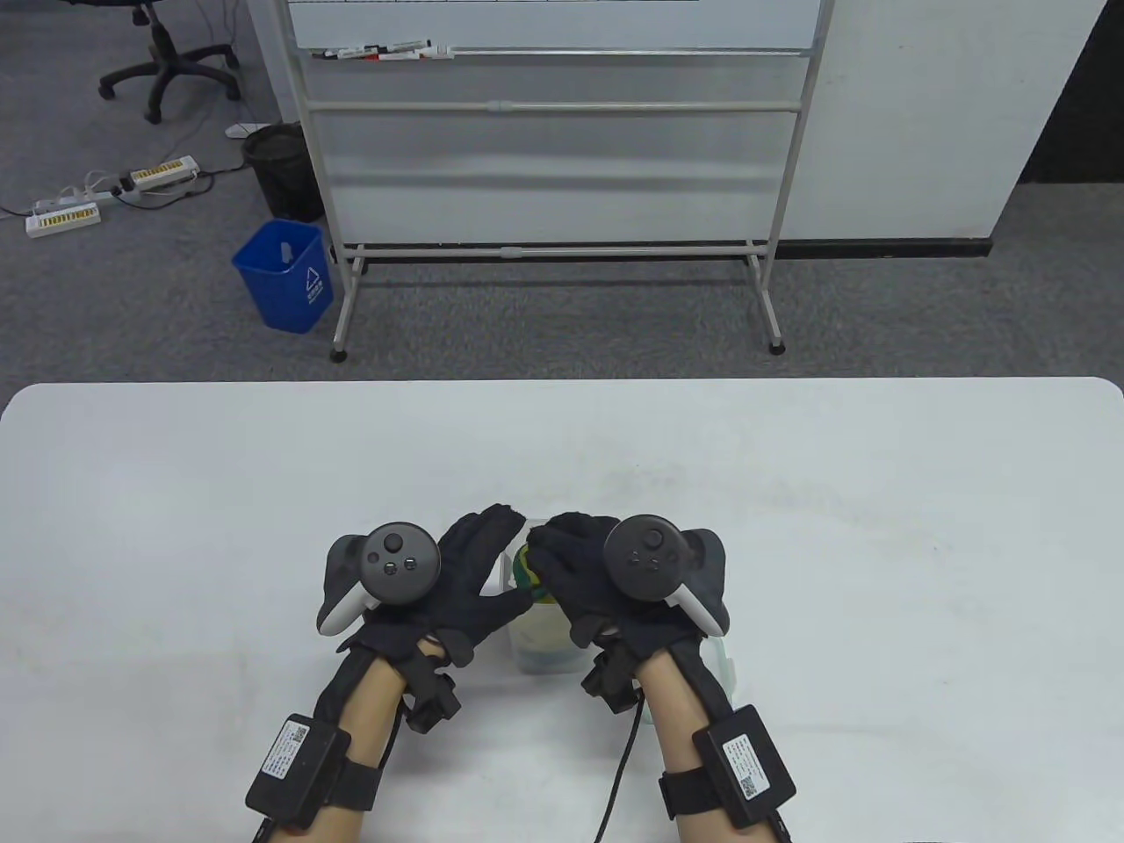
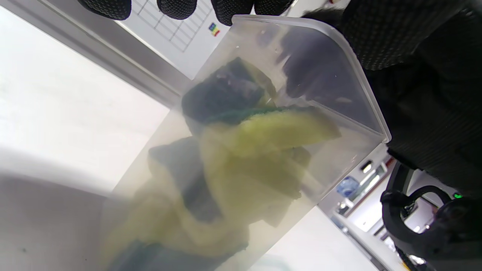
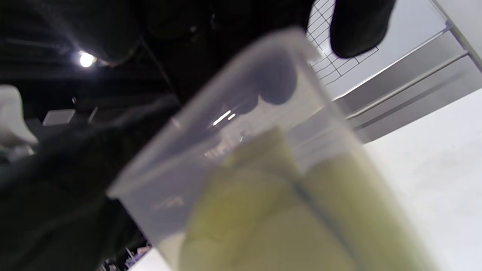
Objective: Squeeze sponges into plastic airtight container
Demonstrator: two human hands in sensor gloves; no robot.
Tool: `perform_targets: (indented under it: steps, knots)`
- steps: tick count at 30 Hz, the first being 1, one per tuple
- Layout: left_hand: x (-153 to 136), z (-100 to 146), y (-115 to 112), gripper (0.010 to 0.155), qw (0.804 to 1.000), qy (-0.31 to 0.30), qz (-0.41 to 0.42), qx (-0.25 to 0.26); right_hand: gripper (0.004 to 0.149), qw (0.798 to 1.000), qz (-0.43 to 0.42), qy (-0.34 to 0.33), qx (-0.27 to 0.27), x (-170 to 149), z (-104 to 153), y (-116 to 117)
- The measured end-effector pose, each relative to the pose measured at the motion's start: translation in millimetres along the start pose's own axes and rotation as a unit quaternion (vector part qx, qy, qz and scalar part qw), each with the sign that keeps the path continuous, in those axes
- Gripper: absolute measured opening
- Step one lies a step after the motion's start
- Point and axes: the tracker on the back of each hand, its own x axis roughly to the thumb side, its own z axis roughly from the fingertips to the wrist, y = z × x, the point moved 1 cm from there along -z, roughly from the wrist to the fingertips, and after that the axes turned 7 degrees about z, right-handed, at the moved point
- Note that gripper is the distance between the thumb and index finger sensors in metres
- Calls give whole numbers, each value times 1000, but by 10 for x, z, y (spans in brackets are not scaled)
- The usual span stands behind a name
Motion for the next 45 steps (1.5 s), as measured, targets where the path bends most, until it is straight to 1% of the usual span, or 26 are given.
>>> perform_targets:
  steps: [3, 4, 9, 11, 13, 15, 17, 18, 20, 21, 22, 23, 26, 28, 30, 32, 33, 34, 37, 39, 40, 42, 45]
  knots:
    - [7, -1, 1, 85, 1000, -1, -11, 1, 63, 999, -27, 4, -25, -30, 50, -131]
    - [8, -1, 1, 85, 1000, 0, -12, 0, 64, 999, -30, 7, -41, -45, 78, -189]
    - [5, -2, -3, 85, 1000, 0, -12, 0, 68, 995, -4, 27, -93, -146, 261, -497]
    - [7, -2, -6, 85, 1000, 0, -12, -1, 70, 994, 7, 35, -100, -212, 330, -577]
    - [10, -3, -7, 85, 1000, 0, -14, 0, 75, 995, 24, 49, -84, -310, 392, -607]
    - [10, -3, -7, 85, 1000, 0, -14, -1, 78, 995, 57, 60, -47, -439, 466, -551]
    - [9, -4, -8, 85, 1000, -1, -13, -1, 85, 991, 106, 75, 13, -602, 542, -419]
    - [9, -4, -8, 85, 1000, 0, -12, -2, 90, 984, 139, 87, 65, -723, 597, -298]
    - [14, -5, -9, 85, 1000, 0, -13, -2, 96, 973, 175, 94, 121, -880, 659, -118]
    - [14, -5, -8, 85, 1000, 0, -14, -3, 100, 959, 195, 103, 177, -987, 709, 33]
    - [15, -5, -9, 85, 1000, 0, -14, -2, 103, 950, 205, 107, 208, -1039, 732, 112]
    - [13, -6, -8, 85, 1000, 1, -13, -3, 106, 937, 217, 116, 248, -1107, 761, 227]
    - [9, -4, 1, 85, 1000, -3, -10, -1, 113, 912, 238, 127, 308, -1222, 785, 440]
    - [5, 20, 53, 85, 1000, -16, 0, 22, 115, 899, 246, 135, 336, -1272, 783, 540]
    - [2, 55, 134, 85, 998, -25, 28, 46, 115, 885, 266, 136, 357, -1291, 778, 614]
    - [-8, 89, 209, 85, 997, -28, 38, 61, 112, 877, 290, 140, 356, -1295, 771, 648]
    - [-15, 102, 237, 85, 997, -27, 39, 66, 111, 880, 286, 139, 354, -1284, 767, 644]
    - [-28, 122, 277, 85, 996, -26, 38, 73, 111, 884, 295, 135, 337, -1254, 761, 652]
    - [-66, 163, 352, 84, 995, -18, 40, 87, 112, 887, 317, 114, 317, -1194, 752, 662]
    - [-100, 182, 386, 84, 995, -13, 46, 93, 115, 893, 327, 85, 296, -1181, 754, 665]
    - [-109, 185, 392, 83, 994, -12, 47, 95, 115, 893, 332, 83, 292, -1182, 753, 659]
    - [-125, 189, 400, 83, 994, -9, 46, 95, 116, 901, 327, 83, 272, -1202, 760, 640]
    - [-134, 194, 406, 82, 994, -1, 38, 98, 117, 907, 331, 98, 241, -1249, 756, 550]
